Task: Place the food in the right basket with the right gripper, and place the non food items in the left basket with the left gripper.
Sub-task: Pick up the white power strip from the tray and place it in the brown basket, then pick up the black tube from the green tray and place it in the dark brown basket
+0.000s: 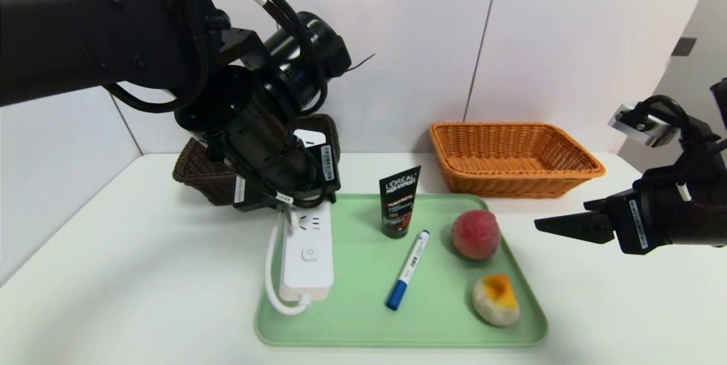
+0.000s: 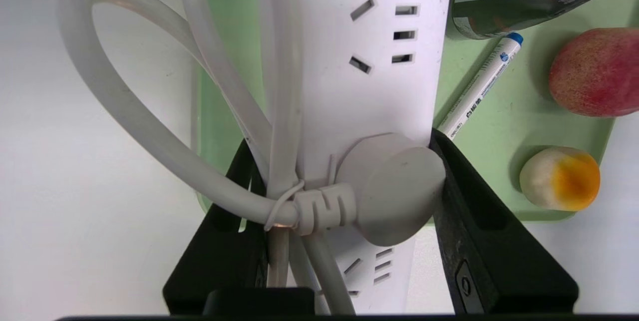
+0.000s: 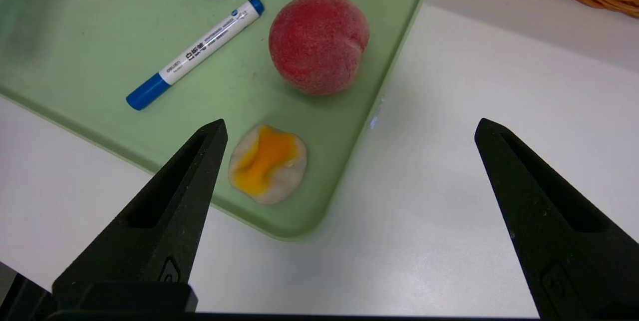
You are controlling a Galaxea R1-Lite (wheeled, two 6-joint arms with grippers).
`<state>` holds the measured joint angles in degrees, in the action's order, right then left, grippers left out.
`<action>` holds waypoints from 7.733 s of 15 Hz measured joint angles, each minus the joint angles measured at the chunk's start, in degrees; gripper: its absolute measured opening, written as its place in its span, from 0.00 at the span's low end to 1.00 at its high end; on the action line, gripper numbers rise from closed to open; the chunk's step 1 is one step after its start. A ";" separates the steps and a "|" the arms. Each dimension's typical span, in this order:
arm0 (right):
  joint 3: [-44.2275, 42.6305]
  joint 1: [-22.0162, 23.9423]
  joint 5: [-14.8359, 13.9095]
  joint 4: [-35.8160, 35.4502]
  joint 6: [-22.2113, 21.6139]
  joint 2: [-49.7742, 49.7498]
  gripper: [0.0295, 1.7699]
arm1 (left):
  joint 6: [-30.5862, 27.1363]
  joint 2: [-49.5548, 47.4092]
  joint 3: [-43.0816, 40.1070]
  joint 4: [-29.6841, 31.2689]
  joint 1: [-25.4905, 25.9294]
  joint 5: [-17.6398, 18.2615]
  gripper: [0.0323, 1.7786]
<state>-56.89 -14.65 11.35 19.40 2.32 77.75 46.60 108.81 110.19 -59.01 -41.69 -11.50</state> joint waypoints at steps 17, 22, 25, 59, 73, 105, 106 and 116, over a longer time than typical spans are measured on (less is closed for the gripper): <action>0.61 0.11 -0.17 0.02 0.02 -0.28 0.97 | -57.26 -5.67 0.67 6.73 20.05 -0.33 0.51; 1.17 0.22 -0.20 -0.02 0.02 -0.52 0.97 | -82.02 -3.28 0.48 18.69 23.89 -0.63 0.51; 1.58 0.29 -0.20 -0.16 0.00 -0.52 0.97 | -92.77 -0.38 0.37 27.47 24.92 -0.88 0.51; 4.34 1.34 -0.09 -3.24 -0.32 -1.71 0.97 | -58.34 2.10 0.48 32.73 13.08 -10.52 0.92; 7.23 2.32 -0.02 -5.34 -0.17 -4.02 0.97 | -17.77 -1.87 -9.36 18.88 -10.29 -10.91 0.95; 8.06 4.32 -0.59 -5.34 0.00 -2.84 0.97 | -38.36 10.31 -41.20 89.52 -1.99 12.04 0.73; 8.06 4.32 -0.55 -5.36 0.05 -2.82 0.97 | -38.40 10.37 -41.09 89.52 -1.99 12.04 0.65; 8.74 4.32 -0.35 -5.38 0.02 -2.84 0.97 | -38.38 6.79 -40.48 87.76 -1.90 12.01 0.15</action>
<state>-48.15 -10.34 11.00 14.02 2.34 74.91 8.23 115.60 69.71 28.75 -43.59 0.51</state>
